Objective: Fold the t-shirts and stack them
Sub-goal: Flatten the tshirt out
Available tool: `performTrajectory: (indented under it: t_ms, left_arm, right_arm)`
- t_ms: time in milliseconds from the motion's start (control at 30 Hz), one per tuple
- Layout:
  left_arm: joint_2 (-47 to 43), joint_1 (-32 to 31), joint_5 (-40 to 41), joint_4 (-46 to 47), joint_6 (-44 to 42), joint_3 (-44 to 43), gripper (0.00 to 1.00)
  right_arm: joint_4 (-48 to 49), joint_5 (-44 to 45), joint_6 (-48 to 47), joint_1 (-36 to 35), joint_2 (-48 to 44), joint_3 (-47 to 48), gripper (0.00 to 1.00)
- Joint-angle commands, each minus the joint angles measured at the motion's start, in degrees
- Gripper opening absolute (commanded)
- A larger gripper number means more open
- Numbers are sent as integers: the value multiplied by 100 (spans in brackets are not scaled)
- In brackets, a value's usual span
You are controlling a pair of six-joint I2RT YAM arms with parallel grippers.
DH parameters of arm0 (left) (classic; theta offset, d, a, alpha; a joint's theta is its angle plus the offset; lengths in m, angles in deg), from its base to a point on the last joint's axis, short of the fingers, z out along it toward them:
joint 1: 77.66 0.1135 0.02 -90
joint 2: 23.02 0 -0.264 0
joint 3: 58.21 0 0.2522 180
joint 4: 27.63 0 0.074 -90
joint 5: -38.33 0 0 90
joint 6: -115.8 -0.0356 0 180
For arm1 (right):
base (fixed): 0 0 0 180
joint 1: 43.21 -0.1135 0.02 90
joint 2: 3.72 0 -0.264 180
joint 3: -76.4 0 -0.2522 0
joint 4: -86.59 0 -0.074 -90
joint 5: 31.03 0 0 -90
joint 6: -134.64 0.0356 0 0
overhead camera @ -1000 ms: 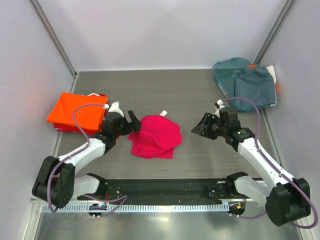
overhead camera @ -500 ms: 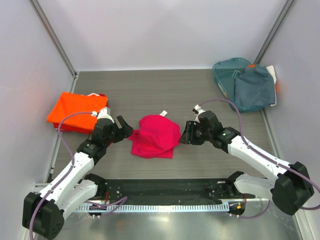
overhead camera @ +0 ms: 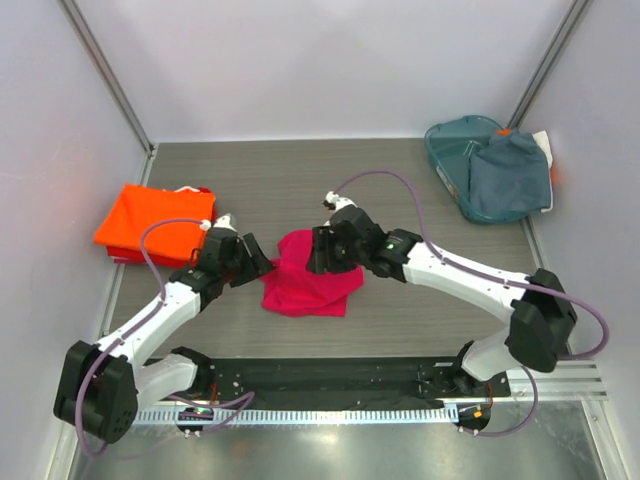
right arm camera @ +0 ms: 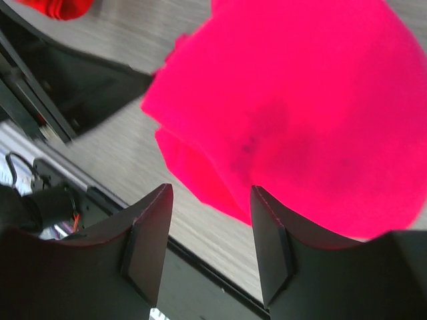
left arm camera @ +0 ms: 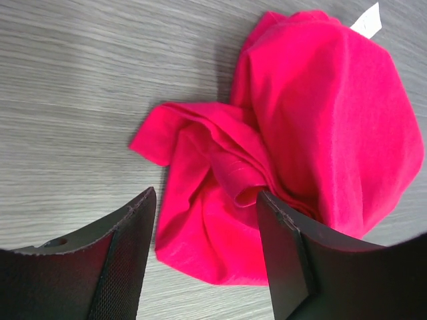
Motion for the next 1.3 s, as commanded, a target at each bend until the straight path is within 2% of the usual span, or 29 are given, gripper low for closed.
performTrajectory:
  t_ms: [0,133,167,333,433,467,667,833,900,1100,1200,1233,1267]
  left_arm:
    - [165,-13,-394,497,85,-216,63]
    - [481,-13,-622,779,208,-208,60]
    - [604,-4,-658,832,269,-208,52]
    - [947,-4,-746,1140,410,-251,34]
    - [1062,-13,-702,1193,455,-295,6]
    - [1062,-13,-676,1201,481,-278,0]
    - [509,-4,-843,1210,753,239,0]
    - [-53,-21,-1036,1395,1131,968,0]
    - [-203,-22,-1019,1395,1158,1110,0]
    - [-476,-21,-922,966,1140,1208,0]
    - [-564,-13,-869,754,1079,1155,0]
    - [-590,-13,-861,710,1070,1146,0]
    - [-617,-13,-852,622,1070,1146,0]
  right_arm:
    - [42,530,114,-135,421,672,57]
    - [33,566,158,-197,869,1094,58]
    - [25,600,176,-206,949,1166,59]
    - [7,785,264,-267,1503,1570,59]
    - [-37,847,273,-276,1714,1834,62]
    - [-89,829,255,-293,1898,1930,62]
    - [-1081,1188,-78,-618,2804,3151,66]
    - [-1881,2023,-35,-768,3568,3995,64]
    - [-2005,2103,-78,-768,3709,4223,63]
    - [-2902,2841,-280,-768,4237,4857,47]
    - [-2999,2938,-412,-742,4158,4849,26]
    - [-3069,2982,-422,-724,4132,4840,9]
    - [-3095,3104,-413,-681,4036,4840,2]
